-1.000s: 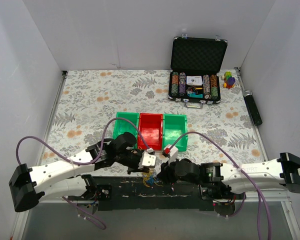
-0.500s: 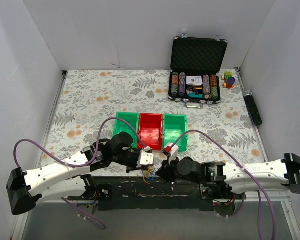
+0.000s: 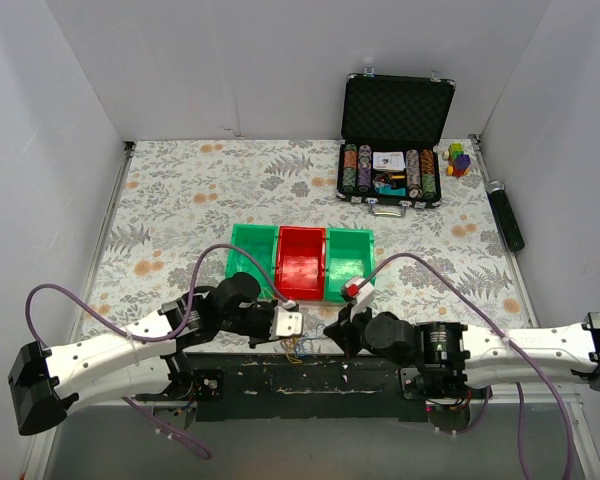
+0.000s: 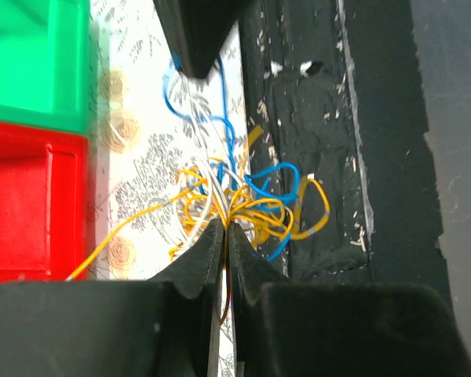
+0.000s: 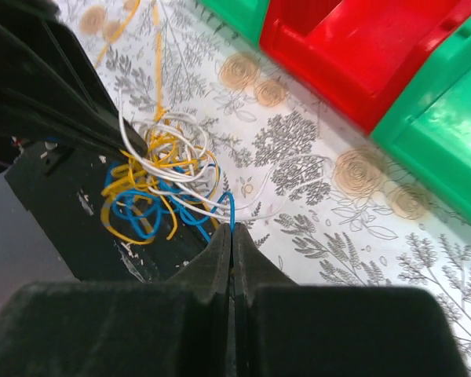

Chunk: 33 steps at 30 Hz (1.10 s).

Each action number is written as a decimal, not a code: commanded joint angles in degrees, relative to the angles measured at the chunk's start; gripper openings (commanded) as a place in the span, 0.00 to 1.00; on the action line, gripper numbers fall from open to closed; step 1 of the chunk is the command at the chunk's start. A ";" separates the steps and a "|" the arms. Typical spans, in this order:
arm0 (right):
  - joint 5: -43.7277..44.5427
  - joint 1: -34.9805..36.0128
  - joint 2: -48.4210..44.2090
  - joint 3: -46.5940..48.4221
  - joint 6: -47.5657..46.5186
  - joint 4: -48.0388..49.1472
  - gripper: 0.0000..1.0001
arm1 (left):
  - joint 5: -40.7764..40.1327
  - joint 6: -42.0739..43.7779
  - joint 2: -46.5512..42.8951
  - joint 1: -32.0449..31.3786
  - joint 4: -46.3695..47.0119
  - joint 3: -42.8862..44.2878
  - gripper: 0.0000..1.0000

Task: Untangle the cables

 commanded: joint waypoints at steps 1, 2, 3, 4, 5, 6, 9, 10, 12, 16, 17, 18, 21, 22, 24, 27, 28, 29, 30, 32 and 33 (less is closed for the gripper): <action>9.42 0.29 -5.69 4.18 0.98 -7.73 0.01 | -3.89 3.97 -2.66 0.09 0.80 -5.22 0.00; 10.83 0.29 -6.92 4.71 1.41 -9.13 0.01 | -4.07 4.67 -3.10 0.09 0.80 -6.19 0.00; 11.88 0.29 -8.23 4.97 1.51 -10.10 0.01 | -4.25 5.46 -3.54 0.09 0.80 -6.98 0.00; 13.03 0.29 -9.46 5.32 1.77 -11.42 0.01 | -4.60 6.08 -3.90 0.09 0.97 -7.69 0.00; 13.91 0.29 -10.09 5.50 1.94 -12.13 0.01 | -4.86 6.52 -4.16 0.09 0.89 -8.22 0.00; 14.70 0.29 -11.05 5.68 2.12 -12.83 0.01 | -5.13 7.22 -4.42 0.09 0.71 -8.92 0.00; 16.81 0.29 -12.38 6.47 2.56 -14.94 0.01 | -6.18 8.37 -4.86 0.09 0.27 -10.41 0.00; 17.60 0.29 -12.64 6.82 2.65 -15.64 0.01 | -6.36 8.55 -5.13 0.09 0.10 -10.85 0.00; 18.66 0.29 -12.99 7.34 2.39 -16.17 0.01 | -6.80 9.16 -5.65 0.09 -0.52 -11.82 0.00; 23.83 0.29 -12.12 10.85 4.83 -23.36 0.01 | -8.03 10.21 -7.93 0.09 -2.09 -14.28 0.00; 25.15 0.29 -12.38 12.08 5.46 -25.65 0.01 | -8.20 10.22 -8.55 0.09 -2.71 -14.98 0.00; 26.47 0.29 -12.90 13.05 5.64 -26.80 0.01 | -8.38 11.78 -9.25 0.09 -3.33 -15.42 0.00; 29.90 0.29 -14.92 15.34 4.76 -29.09 0.01 | -9.43 11.97 -11.01 0.09 -4.30 -16.66 0.00; 31.04 0.29 -15.27 16.39 4.24 -29.71 0.01 | -9.78 11.89 -11.37 0.09 -4.39 -16.74 0.00; 32.89 0.29 -15.89 18.06 3.10 -30.76 0.01 | -9.96 11.97 -11.63 0.09 -4.56 -16.57 0.00; 36.93 0.29 -15.63 21.84 3.96 -35.67 0.01 | -10.57 12.41 -10.58 0.09 -5.18 -16.22 0.00; 38.51 0.29 -15.37 23.42 5.36 -38.04 0.01 | -10.66 12.41 -10.06 0.09 -5.35 -16.13 0.00; 39.83 0.29 -15.28 24.56 7.90 -41.63 0.01 | -10.75 12.33 -9.70 0.09 -5.44 -16.04 0.00; 41.24 0.29 -15.37 25.53 9.05 -43.58 0.01 | -10.67 12.33 -9.70 0.09 -5.44 -15.96 0.00; 41.78 0.29 -15.89 26.42 9.07 -44.22 0.01 | -10.14 12.76 -10.31 0.00 -5.53 -16.04 0.00; 41.86 0.29 -16.33 26.33 6.98 -42.65 0.01 | -9.96 12.77 -10.49 0.09 -5.53 -16.04 0.00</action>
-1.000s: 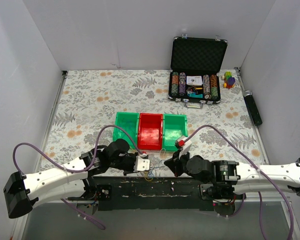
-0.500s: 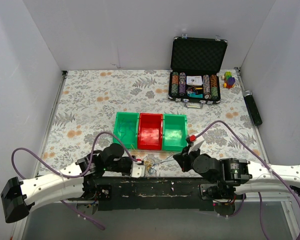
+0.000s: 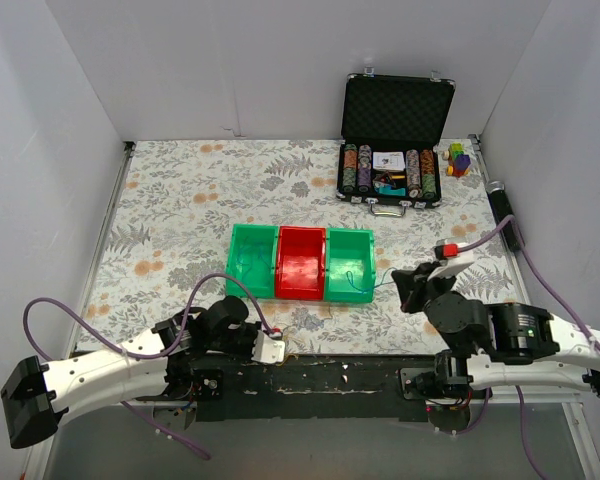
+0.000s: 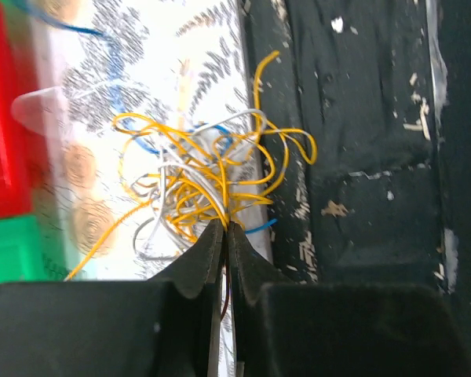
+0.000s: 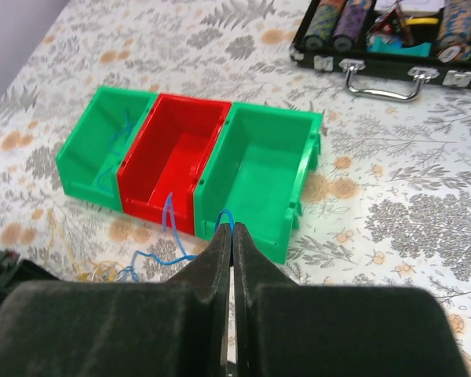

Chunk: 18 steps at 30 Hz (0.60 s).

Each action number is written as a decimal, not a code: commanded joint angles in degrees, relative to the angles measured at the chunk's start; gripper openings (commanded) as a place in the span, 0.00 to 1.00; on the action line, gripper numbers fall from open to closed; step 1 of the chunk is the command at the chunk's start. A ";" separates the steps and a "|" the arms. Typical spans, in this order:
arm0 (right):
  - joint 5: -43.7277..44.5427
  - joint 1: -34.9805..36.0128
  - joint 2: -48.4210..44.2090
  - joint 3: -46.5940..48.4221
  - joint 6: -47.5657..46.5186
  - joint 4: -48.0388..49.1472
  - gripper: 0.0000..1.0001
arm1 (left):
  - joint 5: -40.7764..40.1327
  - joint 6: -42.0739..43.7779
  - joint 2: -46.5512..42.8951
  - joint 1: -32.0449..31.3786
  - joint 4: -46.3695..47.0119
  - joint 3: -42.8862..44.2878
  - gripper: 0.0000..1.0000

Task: Untangle the cables

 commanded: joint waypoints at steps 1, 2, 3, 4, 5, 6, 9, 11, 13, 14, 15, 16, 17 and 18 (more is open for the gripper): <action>9.10 -0.17 -1.95 3.19 -0.47 -4.49 0.01 | -1.22 0.87 -0.63 0.09 -5.53 -0.42 0.00; 9.62 -0.17 -1.60 3.80 -0.30 -5.54 0.01 | -1.39 1.05 -0.46 0.09 -5.62 -0.42 0.00; 10.33 -0.17 -1.17 5.02 1.35 -7.81 0.01 | -1.48 0.97 -0.37 0.09 -5.53 -0.50 0.00; 11.12 -0.17 -0.73 6.25 3.46 -10.62 0.01 | -1.57 0.88 -0.37 0.09 -5.27 -0.59 0.00; 11.39 -0.17 -0.46 7.13 3.82 -11.43 0.01 | -1.57 1.05 -0.46 0.09 -5.09 -0.59 0.00; 11.30 -0.17 -0.54 7.40 2.00 -10.22 0.01 | -1.57 1.05 -0.46 0.09 -4.74 -0.50 0.00; 12.95 -0.17 -0.11 10.02 -5.67 -6.14 0.01 | -2.01 1.66 -0.11 0.09 -3.86 -0.41 0.00; 16.56 -0.17 0.86 15.64 -2.33 -12.65 0.01 | -2.45 2.11 0.07 0.09 -4.12 -0.33 0.00; 18.67 -0.08 0.69 18.38 -7.91 -10.22 0.01 | -2.71 2.54 -0.10 0.09 -4.56 -0.59 0.00; 19.73 -0.17 0.60 19.00 -12.13 -7.16 0.01 | -2.63 2.72 -0.19 0.09 -4.65 -0.76 0.00; 21.39 -0.17 0.25 19.36 -17.56 -3.30 0.01 | -2.45 2.81 -0.37 0.09 -4.65 -1.03 0.00; 22.80 -0.17 -0.10 19.62 -22.58 0.48 0.01 | -2.28 2.81 -0.37 0.18 -4.74 -1.12 0.00; 23.94 -0.17 -0.72 19.71 -26.80 4.69 0.01 | -2.19 2.81 -0.37 0.09 -4.65 -1.21 0.00; 24.04 -0.08 -1.42 19.71 -30.59 10.30 0.01 | -2.10 2.81 -0.37 0.09 -4.56 -1.21 0.00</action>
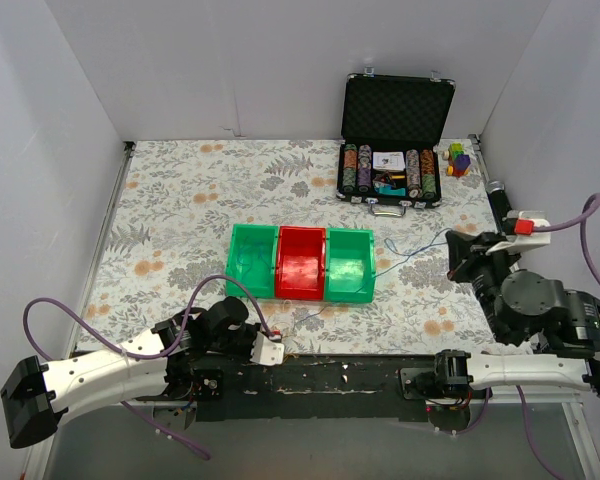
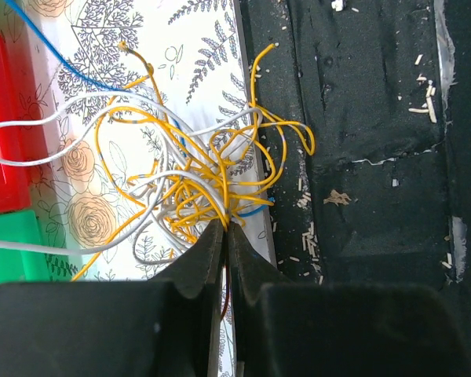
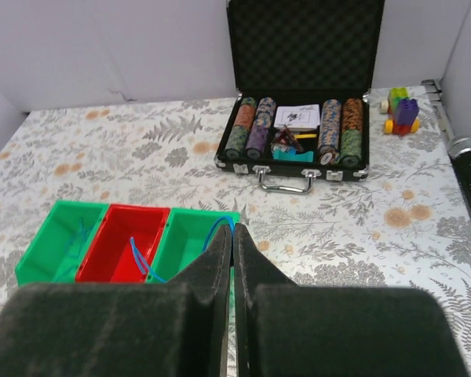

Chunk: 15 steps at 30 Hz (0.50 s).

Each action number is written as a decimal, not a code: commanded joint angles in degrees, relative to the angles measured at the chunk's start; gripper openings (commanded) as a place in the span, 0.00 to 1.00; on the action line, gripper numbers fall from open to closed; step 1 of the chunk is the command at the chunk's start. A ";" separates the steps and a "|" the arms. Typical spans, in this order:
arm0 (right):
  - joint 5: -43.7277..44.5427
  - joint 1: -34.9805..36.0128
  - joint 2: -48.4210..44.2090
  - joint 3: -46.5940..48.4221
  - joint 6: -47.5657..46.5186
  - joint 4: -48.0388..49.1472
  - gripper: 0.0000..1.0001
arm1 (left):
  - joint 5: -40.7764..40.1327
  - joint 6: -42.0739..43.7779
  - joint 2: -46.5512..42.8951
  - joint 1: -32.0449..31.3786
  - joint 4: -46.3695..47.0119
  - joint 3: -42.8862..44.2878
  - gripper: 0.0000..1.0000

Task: Untangle the cables

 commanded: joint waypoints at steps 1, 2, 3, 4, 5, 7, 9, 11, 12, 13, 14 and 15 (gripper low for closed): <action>7.48 -0.08 -2.82 1.44 -23.69 21.33 0.01 | -0.66 1.19 -0.41 0.09 -1.22 -0.62 0.00; 7.56 -0.08 -3.96 -0.31 -31.06 30.43 0.01 | -0.74 1.37 -0.33 0.09 -1.22 -0.62 0.00; 7.74 -0.08 -5.19 -2.58 -40.53 39.49 0.01 | -0.74 1.63 -0.33 0.09 -1.04 -0.62 0.00; 8.26 -0.08 -5.90 -4.52 -50.02 50.63 0.01 | -0.92 1.98 -0.24 0.09 -1.22 -0.62 0.00; 8.35 -0.08 -6.43 -5.85 -56.12 58.40 0.01 | -1.01 2.25 -0.15 0.09 -1.13 -0.62 0.00; 7.39 -0.08 -6.70 -5.25 -58.82 60.41 0.01 | -1.09 2.69 0.11 0.09 -0.96 -0.70 0.00; 7.82 -0.08 -5.65 -3.23 -58.38 58.57 0.01 | -1.18 3.04 0.46 0.09 -0.60 -0.79 0.00; 7.48 -0.08 -4.94 -1.82 -57.77 57.16 0.01 | -1.45 3.04 0.47 0.09 -0.08 -0.88 0.00; 5.47 -0.08 -4.85 -1.99 -56.89 56.63 0.01 | -1.45 3.04 0.47 0.09 0.01 -0.79 0.00; 5.19 -0.08 -3.89 -2.17 -57.41 57.24 0.01 | -1.19 2.95 0.47 0.09 0.19 -0.62 0.00; 5.97 -0.08 -3.01 -2.08 -58.89 58.29 0.01 | -1.27 2.69 0.64 0.09 0.28 -0.44 0.00; 6.15 -0.08 -1.87 -1.56 -59.34 58.47 0.01 | -1.18 2.78 0.82 0.09 0.36 -0.18 0.00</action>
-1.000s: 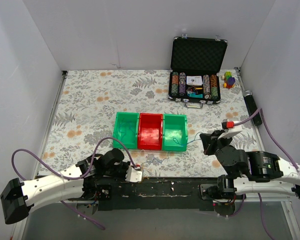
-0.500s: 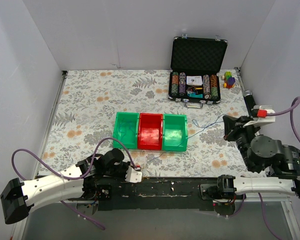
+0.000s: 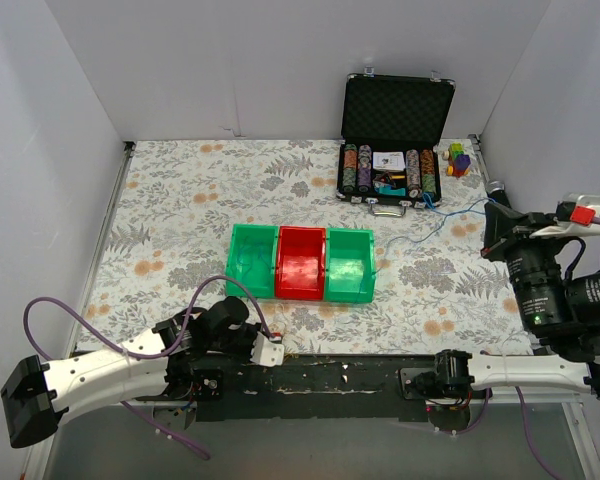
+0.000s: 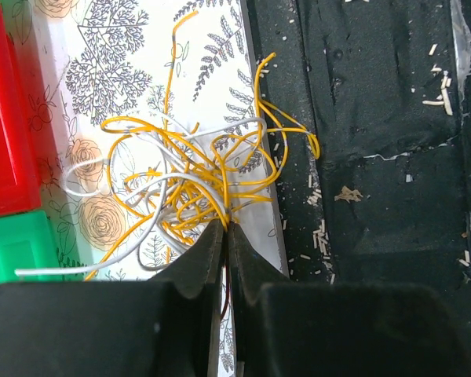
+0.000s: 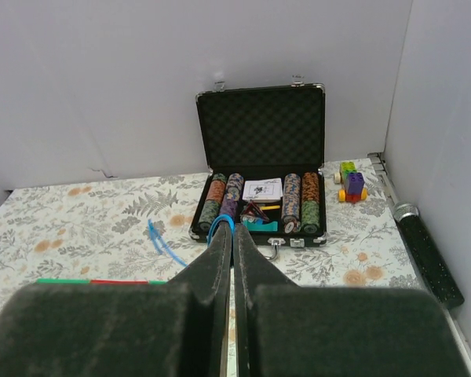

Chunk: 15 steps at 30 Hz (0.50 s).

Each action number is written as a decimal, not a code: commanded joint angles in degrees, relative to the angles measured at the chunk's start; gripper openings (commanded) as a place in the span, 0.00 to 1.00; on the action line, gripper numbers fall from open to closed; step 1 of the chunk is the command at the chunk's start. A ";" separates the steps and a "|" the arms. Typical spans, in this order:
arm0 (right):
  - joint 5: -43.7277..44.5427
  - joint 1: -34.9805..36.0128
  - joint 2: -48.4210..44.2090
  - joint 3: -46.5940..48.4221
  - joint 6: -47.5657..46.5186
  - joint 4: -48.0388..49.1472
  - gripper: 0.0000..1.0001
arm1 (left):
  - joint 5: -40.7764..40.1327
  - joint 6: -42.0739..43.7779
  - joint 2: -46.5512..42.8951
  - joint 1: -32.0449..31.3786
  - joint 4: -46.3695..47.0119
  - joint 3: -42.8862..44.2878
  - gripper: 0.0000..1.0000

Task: Untangle the cables

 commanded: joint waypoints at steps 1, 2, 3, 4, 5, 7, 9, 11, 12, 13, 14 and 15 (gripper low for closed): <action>-0.90 -0.08 3.51 2.66 -5.80 6.65 0.01 | -0.59 0.24 0.55 0.09 -0.07 0.21 0.03; -2.91 -0.08 3.86 2.84 -4.75 6.39 0.01 | -0.59 -0.02 0.82 0.09 -0.16 0.74 0.12; -4.15 -0.08 4.56 3.19 -1.00 4.91 0.01 | -0.42 -0.46 1.08 0.09 -0.33 1.70 0.19; -5.82 -0.08 5.35 3.98 3.39 -0.33 0.01 | -0.07 -1.07 1.34 0.09 -0.68 2.58 0.30; -7.40 -0.08 6.58 4.94 7.09 -4.38 0.01 | 0.02 -1.78 1.61 0.09 -0.69 3.64 0.51; -10.30 -0.08 8.52 5.39 11.68 -7.41 0.01 | 0.81 -3.53 1.96 0.09 -0.95 6.09 0.68; -12.76 -0.08 10.45 5.30 13.97 -7.68 0.01 | 2.21 -5.29 2.31 0.09 -1.91 9.34 0.92; -14.88 -0.08 12.47 5.65 14.95 -7.42 0.01 | 3.62 -7.21 2.75 0.09 -3.06 12.77 0.98; -15.58 -0.08 13.26 6.00 14.95 -7.07 0.01 | 4.32 -7.93 2.93 0.09 -3.58 14.70 0.98; -16.29 0.00 14.23 6.44 14.95 -6.71 0.01 | 4.94 -8.37 3.28 0.09 -4.37 16.46 0.98; -16.73 0.00 14.94 6.88 14.52 -6.28 0.01 | 5.64 -8.90 3.54 0.09 -4.90 17.96 0.98; -17.08 0.00 15.73 7.41 14.16 -5.75 0.01 | 6.34 -9.68 3.72 0.09 -5.34 19.63 0.98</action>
